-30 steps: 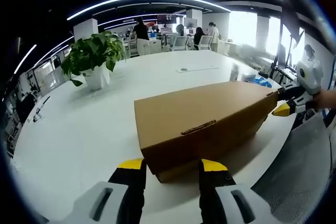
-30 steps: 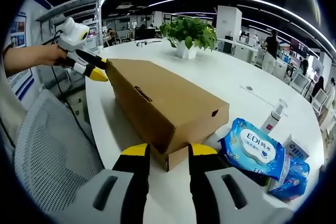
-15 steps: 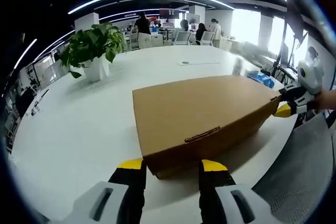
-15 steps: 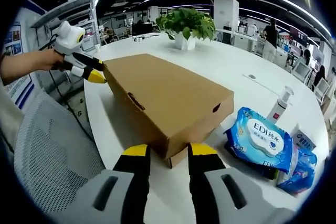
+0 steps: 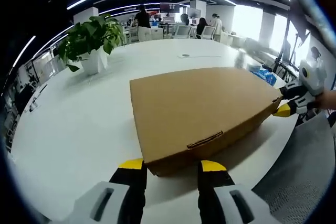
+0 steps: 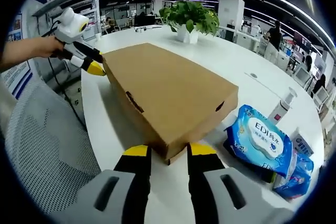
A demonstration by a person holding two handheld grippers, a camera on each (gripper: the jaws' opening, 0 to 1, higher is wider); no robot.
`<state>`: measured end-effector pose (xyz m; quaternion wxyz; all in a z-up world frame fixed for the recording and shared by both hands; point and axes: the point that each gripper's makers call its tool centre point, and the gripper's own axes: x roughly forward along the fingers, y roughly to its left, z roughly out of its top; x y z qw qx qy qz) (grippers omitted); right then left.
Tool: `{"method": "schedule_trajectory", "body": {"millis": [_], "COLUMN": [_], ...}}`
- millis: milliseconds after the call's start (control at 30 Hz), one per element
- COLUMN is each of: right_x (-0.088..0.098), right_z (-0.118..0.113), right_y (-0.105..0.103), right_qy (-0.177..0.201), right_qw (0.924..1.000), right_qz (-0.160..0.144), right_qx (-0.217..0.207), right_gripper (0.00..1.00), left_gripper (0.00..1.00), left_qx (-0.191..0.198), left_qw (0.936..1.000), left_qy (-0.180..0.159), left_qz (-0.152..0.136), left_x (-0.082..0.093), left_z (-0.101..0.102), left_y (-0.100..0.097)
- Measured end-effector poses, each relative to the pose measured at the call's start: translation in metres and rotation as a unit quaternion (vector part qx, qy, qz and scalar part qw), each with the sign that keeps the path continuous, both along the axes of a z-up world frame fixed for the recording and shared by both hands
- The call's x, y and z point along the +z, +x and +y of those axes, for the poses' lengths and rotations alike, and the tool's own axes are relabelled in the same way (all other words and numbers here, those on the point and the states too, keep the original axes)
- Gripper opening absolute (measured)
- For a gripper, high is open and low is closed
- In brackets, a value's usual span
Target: Operate the shoe box by opening the lid, removing the specified soft item, and placing it in the target area until the item is outside and the box remains undamaged.
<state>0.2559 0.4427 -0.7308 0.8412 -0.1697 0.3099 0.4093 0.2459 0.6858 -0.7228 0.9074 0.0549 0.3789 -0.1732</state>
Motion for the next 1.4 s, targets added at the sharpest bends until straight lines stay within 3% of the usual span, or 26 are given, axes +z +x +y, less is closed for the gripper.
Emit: {"method": "schedule_trajectory", "body": {"millis": [567, 900, 1167, 1400], "right_x": [-0.006, -0.002, 0.017, 0.019], "right_z": [-0.002, -0.005, -0.004, -0.003], "right_y": [0.014, 0.012, 0.011, 0.013], "right_qy": [-0.006, 0.010, 0.029, 0.031], "right_qw": [0.9999, 0.9999, 0.9995, 0.9995], "right_qz": [-0.004, 0.009, -0.010, -0.011], "right_qx": [-0.007, -0.010, 0.000, -0.002], "right_gripper": [0.24, 0.26, 0.26, 0.26], "left_gripper": [0.35, 0.35, 0.36, 0.35], "left_qx": [0.016, 0.009, -0.001, -0.001], "left_qw": [0.9998, 0.9998, 0.9999, 0.9995], "left_qy": [-0.001, -0.003, 0.013, 0.014], "left_qz": [0.014, 0.019, -0.006, -0.029], "left_x": [-0.012, -0.014, 0.003, 0.016], "left_z": [-0.001, 0.001, 0.002, 0.003], "left_y": [0.005, -0.002, -0.007, 0.001]}}
